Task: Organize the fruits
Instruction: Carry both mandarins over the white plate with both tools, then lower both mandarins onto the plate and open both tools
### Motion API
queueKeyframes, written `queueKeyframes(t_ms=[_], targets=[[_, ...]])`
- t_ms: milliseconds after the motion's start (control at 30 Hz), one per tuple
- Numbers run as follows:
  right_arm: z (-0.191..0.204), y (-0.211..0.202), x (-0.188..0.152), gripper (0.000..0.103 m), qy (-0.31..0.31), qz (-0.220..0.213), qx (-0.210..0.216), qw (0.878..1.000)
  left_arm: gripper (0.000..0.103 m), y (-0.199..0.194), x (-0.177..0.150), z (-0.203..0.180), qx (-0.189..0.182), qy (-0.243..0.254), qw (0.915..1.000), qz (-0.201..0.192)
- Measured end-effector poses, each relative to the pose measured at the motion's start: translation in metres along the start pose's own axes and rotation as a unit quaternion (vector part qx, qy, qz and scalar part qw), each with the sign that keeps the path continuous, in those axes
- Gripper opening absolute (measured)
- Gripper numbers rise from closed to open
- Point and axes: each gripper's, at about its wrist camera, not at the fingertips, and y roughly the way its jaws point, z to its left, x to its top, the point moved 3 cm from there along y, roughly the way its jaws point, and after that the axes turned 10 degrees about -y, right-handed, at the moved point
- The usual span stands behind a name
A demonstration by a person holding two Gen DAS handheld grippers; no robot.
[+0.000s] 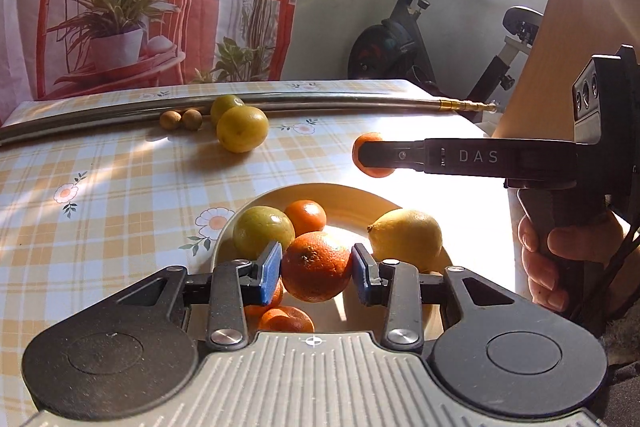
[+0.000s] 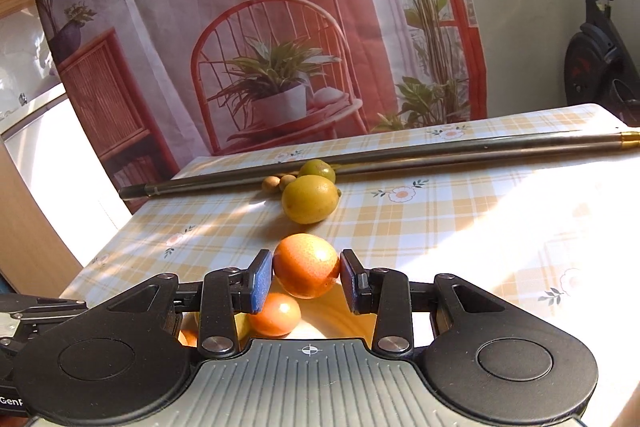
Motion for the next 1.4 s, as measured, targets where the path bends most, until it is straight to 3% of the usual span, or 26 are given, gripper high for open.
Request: queueKeyframes(t_ms=[233, 467, 833, 1400], targets=[[-0.002, -0.013, -0.006, 0.034, 0.006, -0.003, -0.006, 1.0, 0.04, 0.008, -0.014, -0.012, -0.018, 0.029, 0.9988, 0.036], [-0.003, -0.017, -0.011, 0.034, 0.009, -0.004, -0.008, 1.0, 0.04, 0.012, -0.017, -0.013, -0.009, 0.038, 0.9985, 0.038], [-0.015, -0.014, -0.011, 0.034, 0.024, -0.004, -0.022, 0.999, 0.04, 0.042, 0.013, -0.027, 0.002, 0.094, 0.9954, 0.02], [-0.04, -0.011, -0.007, 0.034, 0.043, -0.008, -0.039, 0.998, 0.04, 0.099, 0.037, -0.026, -0.014, 0.091, 0.9943, 0.053]])
